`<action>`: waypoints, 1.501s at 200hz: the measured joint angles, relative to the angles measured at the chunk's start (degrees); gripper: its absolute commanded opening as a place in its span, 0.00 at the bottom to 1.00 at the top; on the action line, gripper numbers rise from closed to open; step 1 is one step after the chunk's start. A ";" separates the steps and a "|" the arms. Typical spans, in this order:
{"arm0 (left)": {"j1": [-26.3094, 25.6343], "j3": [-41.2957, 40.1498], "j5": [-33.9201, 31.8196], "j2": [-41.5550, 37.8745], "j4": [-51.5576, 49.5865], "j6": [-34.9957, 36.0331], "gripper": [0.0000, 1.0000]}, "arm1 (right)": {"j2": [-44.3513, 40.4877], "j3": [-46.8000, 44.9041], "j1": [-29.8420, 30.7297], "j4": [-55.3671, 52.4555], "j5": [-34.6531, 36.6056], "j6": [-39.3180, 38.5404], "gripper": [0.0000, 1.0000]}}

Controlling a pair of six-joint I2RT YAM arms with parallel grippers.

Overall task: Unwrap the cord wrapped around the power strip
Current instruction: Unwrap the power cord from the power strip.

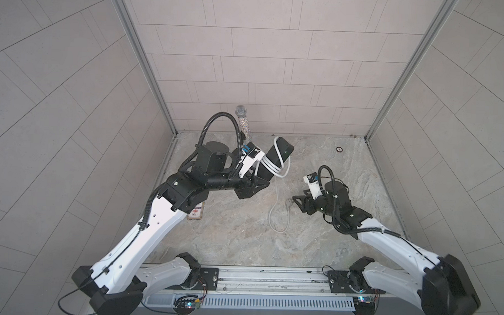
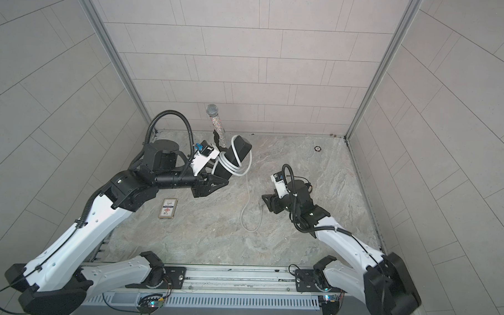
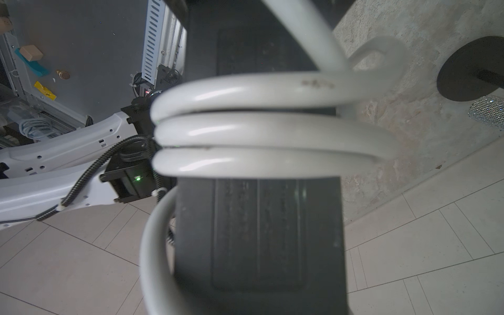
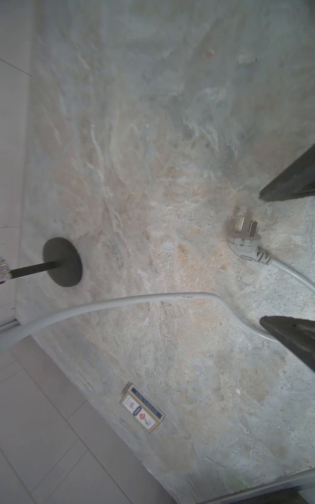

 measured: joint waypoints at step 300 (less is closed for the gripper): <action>0.00 -1.86 26.62 -1.22 0.35 -6.25 0.00 | 26.08 18.32 8.26 34.77 -23.82 -0.02 0.60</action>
